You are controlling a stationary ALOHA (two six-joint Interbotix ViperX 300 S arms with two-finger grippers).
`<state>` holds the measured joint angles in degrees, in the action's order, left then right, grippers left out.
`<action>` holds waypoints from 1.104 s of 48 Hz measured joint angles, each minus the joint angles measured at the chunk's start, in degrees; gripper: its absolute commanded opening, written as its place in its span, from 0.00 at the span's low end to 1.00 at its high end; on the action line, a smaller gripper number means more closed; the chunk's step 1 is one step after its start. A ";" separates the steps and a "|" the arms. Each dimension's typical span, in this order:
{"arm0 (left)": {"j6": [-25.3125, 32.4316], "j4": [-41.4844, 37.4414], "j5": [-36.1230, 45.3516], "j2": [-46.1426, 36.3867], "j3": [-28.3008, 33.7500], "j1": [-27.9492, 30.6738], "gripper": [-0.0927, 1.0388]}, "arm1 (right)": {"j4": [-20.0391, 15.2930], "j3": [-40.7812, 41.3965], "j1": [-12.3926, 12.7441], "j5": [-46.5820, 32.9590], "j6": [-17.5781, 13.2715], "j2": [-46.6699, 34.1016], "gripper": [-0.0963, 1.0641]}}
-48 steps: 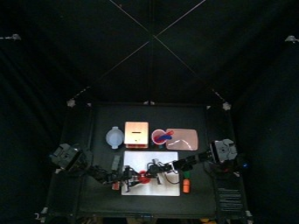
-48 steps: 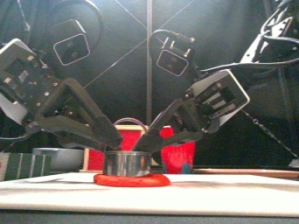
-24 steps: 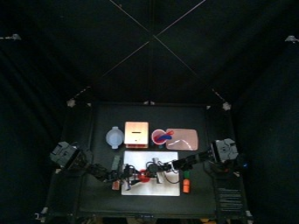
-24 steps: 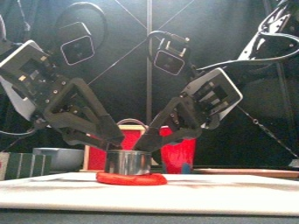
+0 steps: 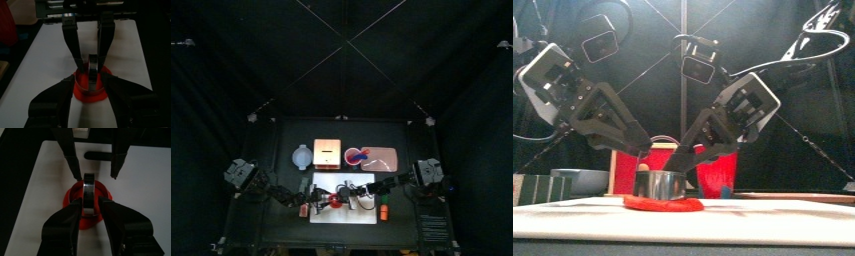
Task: Get the cutter from the drawer then cut the dough then place the extra dough in the bowl
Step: Cut the dough
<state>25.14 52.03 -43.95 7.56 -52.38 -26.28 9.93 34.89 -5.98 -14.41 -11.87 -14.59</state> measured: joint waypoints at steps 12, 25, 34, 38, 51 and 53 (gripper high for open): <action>0.09 3.25 -2.29 -0.26 -2.46 -2.37 0.79 | -0.79 -2.99 0.00 6.15 0.53 0.35 0.71; 0.18 3.60 -3.96 2.11 -2.81 -3.34 0.76 | -0.79 -6.15 -0.18 10.99 0.44 1.32 0.71; 0.09 3.52 -3.96 3.43 -2.55 -3.43 0.72 | -0.70 -9.32 -0.18 19.51 0.35 1.32 0.71; 0.18 3.52 -4.04 4.22 -2.55 -3.52 0.67 | -0.53 -10.28 -0.26 22.06 0.44 1.32 0.71; 0.26 1.58 -3.96 5.01 -0.97 -3.60 0.57 | -0.70 -11.07 -0.79 23.47 0.18 1.23 0.71; 0.26 1.23 -3.87 5.27 -0.79 -3.60 0.56 | -0.70 -11.07 -0.88 23.47 0.18 1.32 0.71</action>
<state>25.40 53.26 -47.81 12.83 -53.17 -29.88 9.23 23.82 -6.86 9.05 -11.69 -13.27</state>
